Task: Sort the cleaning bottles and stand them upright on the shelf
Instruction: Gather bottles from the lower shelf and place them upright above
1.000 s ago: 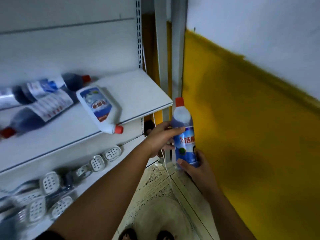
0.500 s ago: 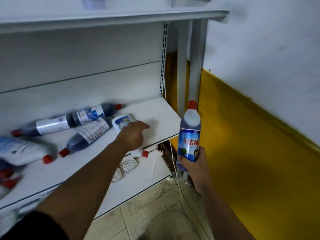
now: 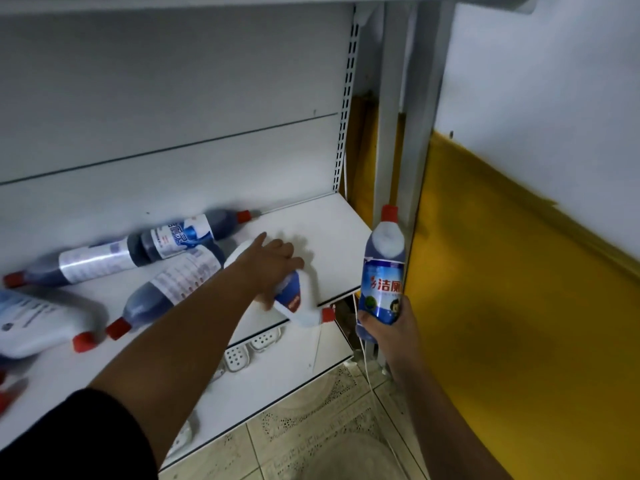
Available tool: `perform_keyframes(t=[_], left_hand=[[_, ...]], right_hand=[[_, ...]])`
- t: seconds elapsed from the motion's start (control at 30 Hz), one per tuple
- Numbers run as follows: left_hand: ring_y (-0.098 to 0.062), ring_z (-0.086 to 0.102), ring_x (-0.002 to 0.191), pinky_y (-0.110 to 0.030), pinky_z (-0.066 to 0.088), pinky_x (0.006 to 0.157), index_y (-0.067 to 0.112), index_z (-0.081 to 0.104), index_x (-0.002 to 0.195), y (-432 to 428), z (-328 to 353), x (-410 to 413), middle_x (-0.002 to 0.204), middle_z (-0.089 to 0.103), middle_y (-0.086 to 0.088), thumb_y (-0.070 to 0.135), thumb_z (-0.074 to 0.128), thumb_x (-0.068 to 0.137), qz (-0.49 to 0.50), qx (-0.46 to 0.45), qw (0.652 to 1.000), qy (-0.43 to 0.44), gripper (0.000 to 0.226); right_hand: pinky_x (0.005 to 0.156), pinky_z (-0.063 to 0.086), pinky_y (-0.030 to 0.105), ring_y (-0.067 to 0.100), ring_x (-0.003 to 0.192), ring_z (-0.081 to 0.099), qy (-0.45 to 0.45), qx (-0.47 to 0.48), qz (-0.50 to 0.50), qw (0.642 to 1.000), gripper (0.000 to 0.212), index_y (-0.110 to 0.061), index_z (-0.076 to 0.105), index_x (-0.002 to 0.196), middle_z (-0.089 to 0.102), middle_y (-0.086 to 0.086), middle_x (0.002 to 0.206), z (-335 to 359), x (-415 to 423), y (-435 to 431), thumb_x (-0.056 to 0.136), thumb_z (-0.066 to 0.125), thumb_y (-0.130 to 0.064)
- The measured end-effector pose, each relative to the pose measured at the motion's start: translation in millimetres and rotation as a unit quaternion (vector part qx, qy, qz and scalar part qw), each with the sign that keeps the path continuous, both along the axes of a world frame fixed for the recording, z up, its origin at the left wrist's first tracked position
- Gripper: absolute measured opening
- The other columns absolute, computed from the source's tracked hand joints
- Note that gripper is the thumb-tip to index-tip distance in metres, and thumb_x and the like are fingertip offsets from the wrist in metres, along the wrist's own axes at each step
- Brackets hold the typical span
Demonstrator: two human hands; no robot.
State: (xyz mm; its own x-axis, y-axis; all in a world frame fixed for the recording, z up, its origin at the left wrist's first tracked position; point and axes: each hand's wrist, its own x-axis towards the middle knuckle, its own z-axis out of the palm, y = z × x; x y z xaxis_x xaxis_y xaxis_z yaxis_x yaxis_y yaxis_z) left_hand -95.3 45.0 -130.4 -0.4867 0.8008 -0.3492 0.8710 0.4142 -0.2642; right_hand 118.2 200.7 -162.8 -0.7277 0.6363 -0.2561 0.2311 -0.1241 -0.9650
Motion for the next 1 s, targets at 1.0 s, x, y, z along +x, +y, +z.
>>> perform_keyframes(t=[1.0], left_hand=[[-0.017, 0.068, 0.084, -0.031, 0.057, 0.071, 0.020, 0.044, 0.111, -29, 242, 192, 0.095, 0.064, 0.001, 0.041, 0.083, 0.071, 0.366, 0.746, 0.511, -0.219, 0.060]], right_hand=[[0.086, 0.055, 0.042, 0.022, 0.098, 0.066, 0.179, 0.017, 0.149, 0.972, 0.026, -0.031, 0.054, 0.107, 0.066, 0.002, 0.109, 224, 67, -13, 0.087, 0.067, -0.022]])
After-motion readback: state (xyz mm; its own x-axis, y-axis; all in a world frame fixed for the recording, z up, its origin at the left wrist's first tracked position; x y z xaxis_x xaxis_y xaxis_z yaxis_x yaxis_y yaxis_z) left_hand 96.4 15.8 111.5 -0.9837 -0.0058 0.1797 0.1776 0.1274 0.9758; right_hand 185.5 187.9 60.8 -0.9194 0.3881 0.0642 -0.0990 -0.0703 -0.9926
